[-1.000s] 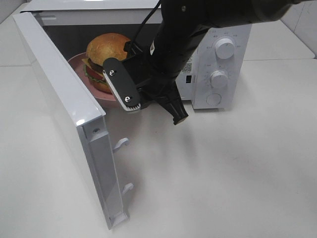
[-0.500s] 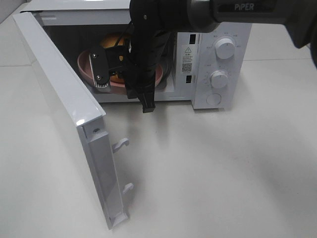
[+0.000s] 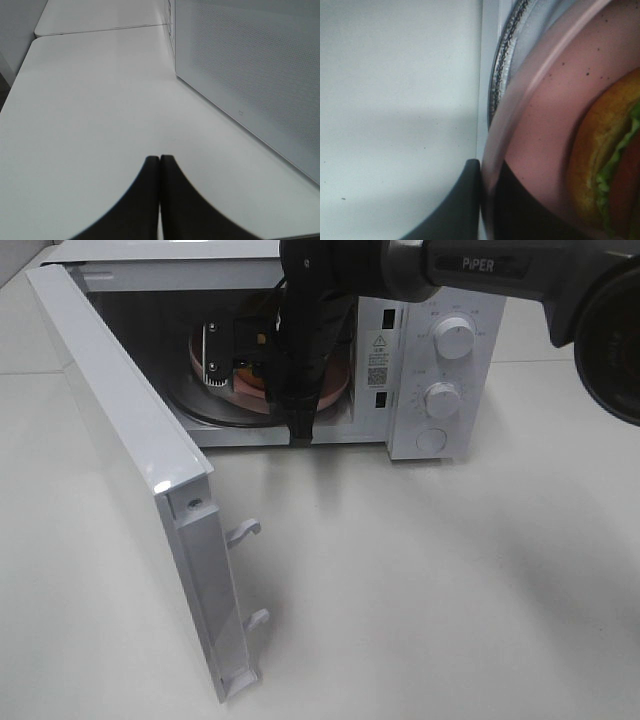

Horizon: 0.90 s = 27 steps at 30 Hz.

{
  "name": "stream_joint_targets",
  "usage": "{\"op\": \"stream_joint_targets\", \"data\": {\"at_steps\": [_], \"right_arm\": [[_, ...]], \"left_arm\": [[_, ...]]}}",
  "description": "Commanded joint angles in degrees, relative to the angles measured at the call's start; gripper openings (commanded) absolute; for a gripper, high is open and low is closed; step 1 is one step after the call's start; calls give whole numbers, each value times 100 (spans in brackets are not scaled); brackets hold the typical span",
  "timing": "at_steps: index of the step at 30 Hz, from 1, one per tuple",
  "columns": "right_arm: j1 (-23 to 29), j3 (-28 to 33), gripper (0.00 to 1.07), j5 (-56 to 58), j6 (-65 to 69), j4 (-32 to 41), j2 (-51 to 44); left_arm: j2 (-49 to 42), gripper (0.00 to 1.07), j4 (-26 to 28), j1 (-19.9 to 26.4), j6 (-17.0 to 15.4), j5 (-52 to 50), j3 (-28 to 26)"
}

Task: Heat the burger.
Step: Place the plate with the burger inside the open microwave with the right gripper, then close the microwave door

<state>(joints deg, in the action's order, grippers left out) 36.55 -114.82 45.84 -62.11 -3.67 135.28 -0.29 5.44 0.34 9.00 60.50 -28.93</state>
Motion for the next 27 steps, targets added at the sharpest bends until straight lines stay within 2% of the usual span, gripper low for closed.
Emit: {"op": "stream_joint_targets", "data": {"at_steps": [1,3,4,5,6,8,9,10,11,12,13,14,15,16,19,27], "right_arm": [[11,-86,0,-149,160,34,-34],[11,-86,2,-149,246,34,-34],[11,-86,8,-149,487,34,-34],[11,-86,8,-149,487,34,-34],[11,-86,16,-126,831,29,-34],[11,-86,20,-126,1008,29,-34],[11,-86,29,-126,1398,29,-34],[11,-86,29,-126,1398,29,-34],[11,-86,40,-126,1862,29,-34],[11,-86,45,-126,2040,29,-34],[11,-86,45,-126,2040,29,-34],[11,-86,52,-115,2475,29,-34],[11,-86,52,-115,2475,29,-34],[11,-86,57,-57,2796,23,-40],[11,-86,61,40,3048,23,-40],[11,-86,61,178,3421,23,-52]], "left_arm": [[-115,0,6,-11,-46,-86,6],[-115,0,6,-11,-46,-86,6],[-115,0,6,-11,-46,-86,6],[-115,0,6,-11,-46,-86,6],[-115,0,6,-11,-46,-86,6],[-115,0,6,-11,-46,-86,6],[-115,0,6,-11,-46,-86,6],[-115,0,6,-11,-46,-86,6],[-115,0,6,-11,-46,-86,6],[-115,0,6,-11,-46,-86,6],[-115,0,6,-11,-46,-86,6],[-115,0,6,-11,-46,-86,6],[-115,0,6,-11,-46,-86,6],[-115,0,6,-11,-46,-86,6],[-115,0,6,-11,-46,-86,6],[-115,0,6,-11,-46,-86,6]]}}
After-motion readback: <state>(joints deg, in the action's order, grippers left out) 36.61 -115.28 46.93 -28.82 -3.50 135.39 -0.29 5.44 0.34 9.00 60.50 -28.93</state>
